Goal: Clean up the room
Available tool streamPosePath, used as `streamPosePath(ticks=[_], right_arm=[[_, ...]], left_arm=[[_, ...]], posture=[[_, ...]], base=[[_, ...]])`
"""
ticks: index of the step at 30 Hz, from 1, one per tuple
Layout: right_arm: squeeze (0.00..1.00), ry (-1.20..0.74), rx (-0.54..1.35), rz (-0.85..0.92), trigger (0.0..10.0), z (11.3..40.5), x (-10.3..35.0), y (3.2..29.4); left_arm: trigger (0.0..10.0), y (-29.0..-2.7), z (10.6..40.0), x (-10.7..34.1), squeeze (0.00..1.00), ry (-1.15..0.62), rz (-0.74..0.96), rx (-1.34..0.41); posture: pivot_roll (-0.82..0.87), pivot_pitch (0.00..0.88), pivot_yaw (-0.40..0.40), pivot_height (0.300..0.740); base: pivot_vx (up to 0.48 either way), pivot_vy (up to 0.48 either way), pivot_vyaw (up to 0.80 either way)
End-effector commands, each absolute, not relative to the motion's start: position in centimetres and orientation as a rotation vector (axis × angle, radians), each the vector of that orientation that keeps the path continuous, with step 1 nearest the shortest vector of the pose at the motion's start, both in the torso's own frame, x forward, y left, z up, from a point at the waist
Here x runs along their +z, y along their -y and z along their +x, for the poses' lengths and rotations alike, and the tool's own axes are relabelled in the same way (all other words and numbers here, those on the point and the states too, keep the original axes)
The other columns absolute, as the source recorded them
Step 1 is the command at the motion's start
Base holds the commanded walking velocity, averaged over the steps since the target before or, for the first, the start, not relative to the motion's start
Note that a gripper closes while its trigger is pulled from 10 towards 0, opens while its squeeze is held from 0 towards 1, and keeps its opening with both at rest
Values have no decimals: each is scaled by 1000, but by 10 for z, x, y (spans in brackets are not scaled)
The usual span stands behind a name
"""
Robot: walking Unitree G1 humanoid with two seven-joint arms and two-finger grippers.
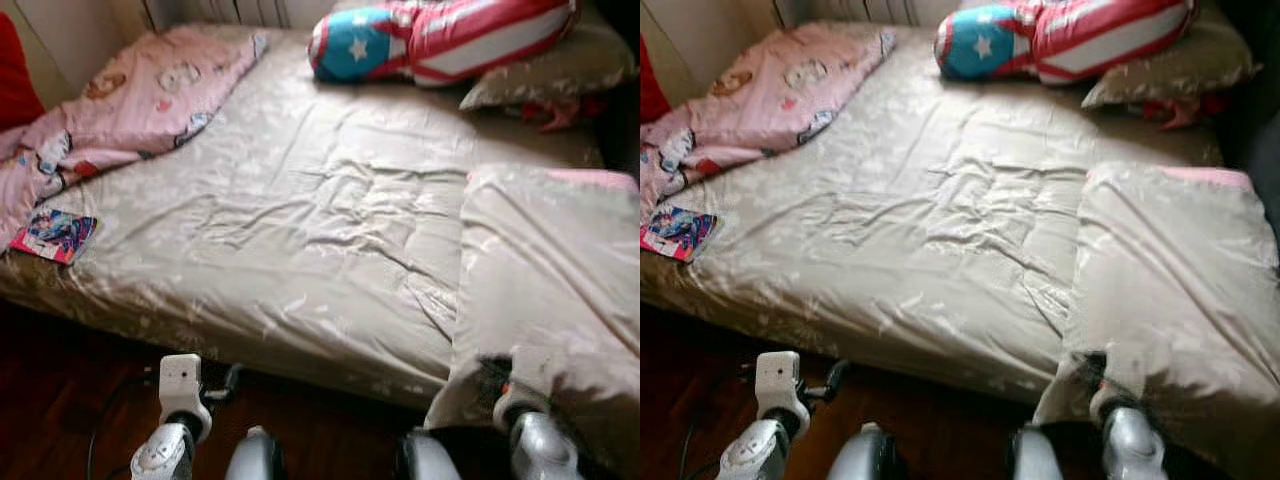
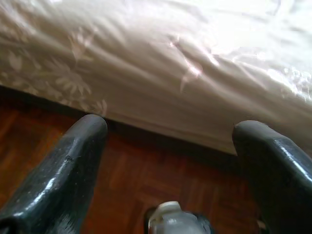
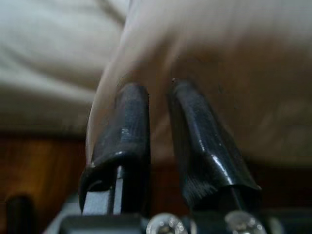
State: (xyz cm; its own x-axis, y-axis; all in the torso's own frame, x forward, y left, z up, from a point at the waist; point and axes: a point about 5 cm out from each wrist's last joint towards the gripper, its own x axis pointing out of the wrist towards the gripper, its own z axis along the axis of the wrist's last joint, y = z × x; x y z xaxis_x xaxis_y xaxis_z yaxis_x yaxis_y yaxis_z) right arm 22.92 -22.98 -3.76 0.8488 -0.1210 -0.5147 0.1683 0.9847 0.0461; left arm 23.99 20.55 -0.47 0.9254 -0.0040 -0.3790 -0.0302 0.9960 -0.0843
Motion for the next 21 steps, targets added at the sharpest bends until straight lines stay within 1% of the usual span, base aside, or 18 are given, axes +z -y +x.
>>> streamPosePath(ticks=[1,3,6,8,10,17,21], right_arm=[[0,-598,-146,113,10000,220,-48,222],[0,-646,-110,119,10000,212,-56,211],[0,-718,-65,101,10000,206,-64,200],[0,-752,-65,95,10000,204,-67,200],[0,-777,-61,91,10000,202,-69,199],[0,-829,-48,103,10000,197,-74,191],[0,-847,-51,112,10000,195,-76,188]], left_arm=[[10000,-207,236,-13,0,-427,-75,18],[10000,-205,231,-25,0,-482,-72,20],[10000,-206,223,-38,0,-560,-62,35],[10000,-206,221,-41,0,-574,-69,43],[10000,-206,219,-45,0,-594,-75,58],[10000,-208,205,-61,0,-703,-54,96],[10000,-205,201,-66,0,-745,-38,85]], posture=[[-64,101,29,715],[-67,84,22,725],[-73,51,12,740],[-72,47,11,740],[-58,6,2,740],[-45,0,-14,740],[-49,0,-11,740]], base=[[0,0,0],[0,0,0],[0,0,0],[0,0,0],[0,0,0],[0,0,0],[0,0,0]])
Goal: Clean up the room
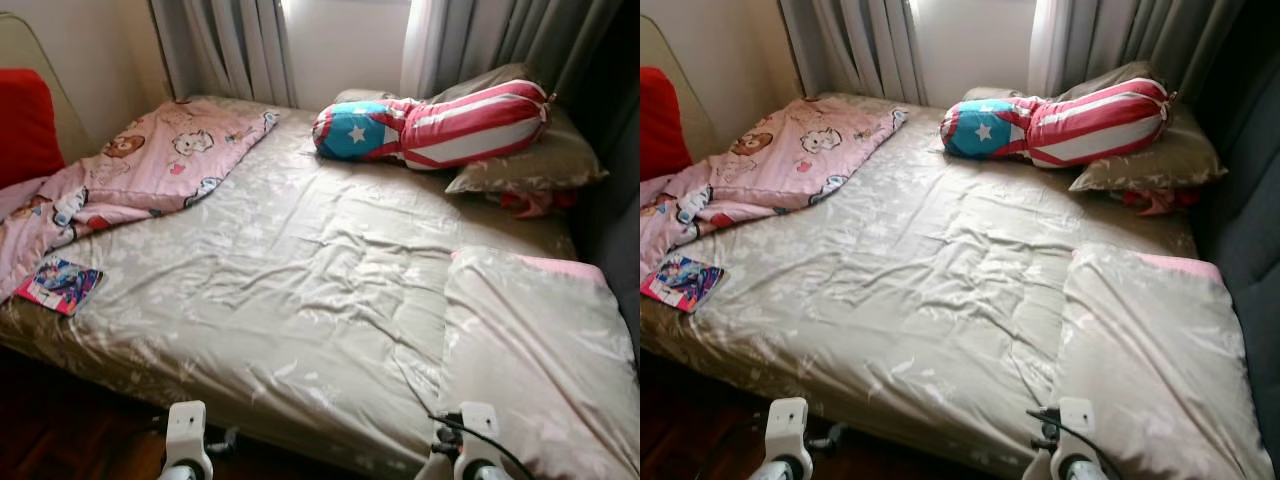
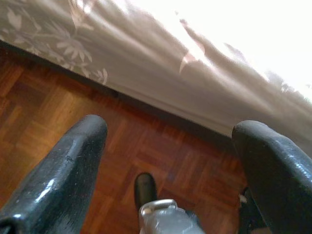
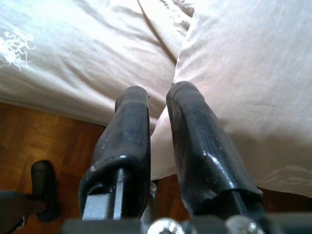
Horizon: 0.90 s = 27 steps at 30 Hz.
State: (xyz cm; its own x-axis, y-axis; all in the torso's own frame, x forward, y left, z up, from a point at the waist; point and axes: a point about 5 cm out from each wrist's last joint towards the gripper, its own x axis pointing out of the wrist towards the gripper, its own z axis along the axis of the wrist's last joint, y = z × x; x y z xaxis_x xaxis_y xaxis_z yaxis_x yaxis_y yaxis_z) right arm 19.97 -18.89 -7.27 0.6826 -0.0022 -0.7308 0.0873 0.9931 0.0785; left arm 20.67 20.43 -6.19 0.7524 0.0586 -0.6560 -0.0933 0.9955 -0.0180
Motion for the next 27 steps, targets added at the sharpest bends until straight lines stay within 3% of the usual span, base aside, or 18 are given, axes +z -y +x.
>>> streamPosePath(ticks=[1,19,22,25,27], right_arm=[[0,-859,-59,112,10000,194,-77,187],[0,-866,-98,140,10000,195,-76,195],[0,-890,-132,131,10000,181,-81,207],[0,-894,-153,140,10000,174,-83,212],[0,-969,-144,103,10000,154,-91,217]], left_arm=[[10000,-205,199,-68,0,-763,-39,90],[10000,-197,208,-66,0,-778,-48,95],[10000,-198,193,-75,0,-831,-39,88],[10000,-197,188,-77,0,-845,-23,69],[10000,-198,185,-79,0,-841,-30,80]], posture=[[-53,0,-9,740],[-89,0,-35,740],[-183,0,13,740],[-170,0,5,740],[-141,0,-11,740]], base=[[0,0,0],[0,0,0],[0,0,0],[0,0,0],[0,0,0]])
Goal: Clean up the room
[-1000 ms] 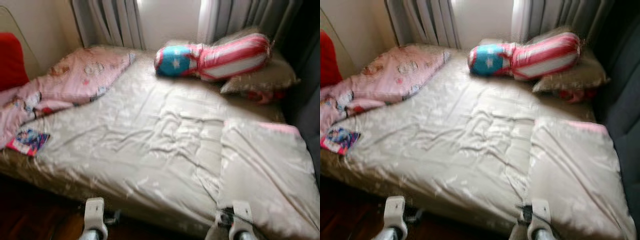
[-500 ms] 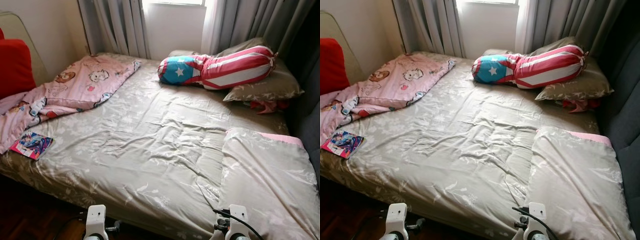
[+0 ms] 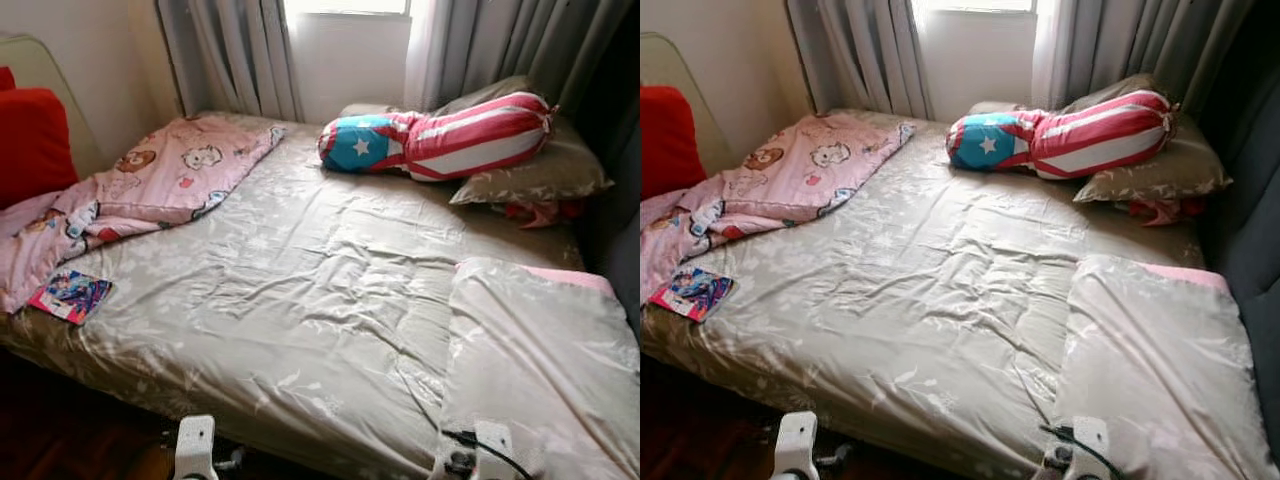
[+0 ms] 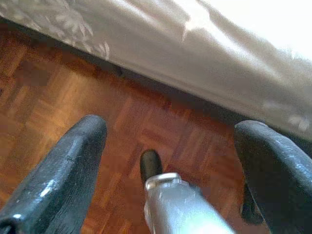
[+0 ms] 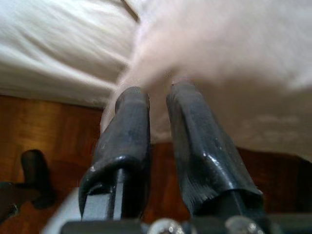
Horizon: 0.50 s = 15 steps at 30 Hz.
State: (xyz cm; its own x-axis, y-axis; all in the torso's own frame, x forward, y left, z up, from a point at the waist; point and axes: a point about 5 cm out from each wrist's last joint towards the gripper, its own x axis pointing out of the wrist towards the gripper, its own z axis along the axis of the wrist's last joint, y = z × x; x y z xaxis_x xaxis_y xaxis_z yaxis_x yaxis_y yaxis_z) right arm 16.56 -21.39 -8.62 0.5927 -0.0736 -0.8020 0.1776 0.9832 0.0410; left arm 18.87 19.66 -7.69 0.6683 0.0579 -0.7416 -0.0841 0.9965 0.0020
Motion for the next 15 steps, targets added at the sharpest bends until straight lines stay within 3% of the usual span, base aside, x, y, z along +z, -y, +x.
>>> streamPosePath(ticks=[1,6,15], right_arm=[[0,-987,-138,93,10000,150,-92,217],[0,-1031,-237,120,10000,133,-97,226],[0,-1061,-197,122,10000,131,-100,217]], left_arm=[[10000,-198,184,-79,0,-840,-30,79],[10000,-201,187,-77,0,-824,-39,92],[10000,-207,183,-78,0,-846,-7,77]], posture=[[-137,0,-13,740],[-123,0,-3,740],[-141,0,20,740]], base=[[0,0,0],[0,0,0],[0,0,0]])
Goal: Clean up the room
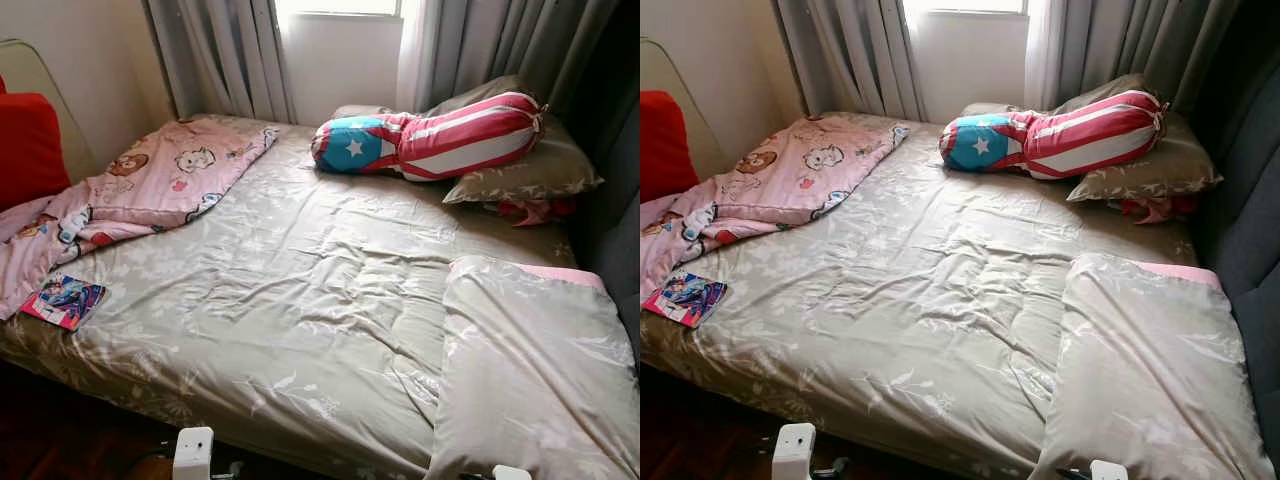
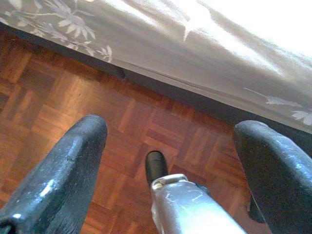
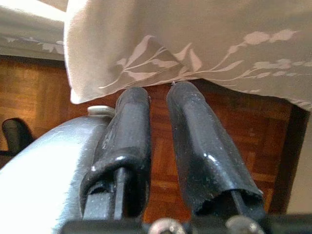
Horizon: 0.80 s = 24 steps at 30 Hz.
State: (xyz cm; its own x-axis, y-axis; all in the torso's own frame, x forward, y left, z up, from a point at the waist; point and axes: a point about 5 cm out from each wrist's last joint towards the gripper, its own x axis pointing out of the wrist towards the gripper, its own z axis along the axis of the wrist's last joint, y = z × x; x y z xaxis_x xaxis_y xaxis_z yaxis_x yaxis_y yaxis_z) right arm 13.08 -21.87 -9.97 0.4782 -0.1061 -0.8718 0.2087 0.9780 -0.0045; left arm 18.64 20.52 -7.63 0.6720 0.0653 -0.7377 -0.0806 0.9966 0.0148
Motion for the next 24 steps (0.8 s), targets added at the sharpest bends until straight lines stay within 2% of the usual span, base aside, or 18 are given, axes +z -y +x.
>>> streamPosePath(ticks=[1,8,24], right_arm=[[0,-1062,-198,130,10000,132,-100,216],[0,-1054,-183,123,10000,138,-98,216],[0,-1035,-252,168,10000,144,-96,218]], left_arm=[[10000,-208,184,-77,0,-846,-5,77],[10000,-209,190,-75,0,-835,-2,81],[10000,-208,197,-71,0,-811,4,82]], posture=[[-124,0,15,740],[-122,0,14,740],[-86,0,7,740]], base=[[0,0,0],[0,199,0],[0,380,0]])
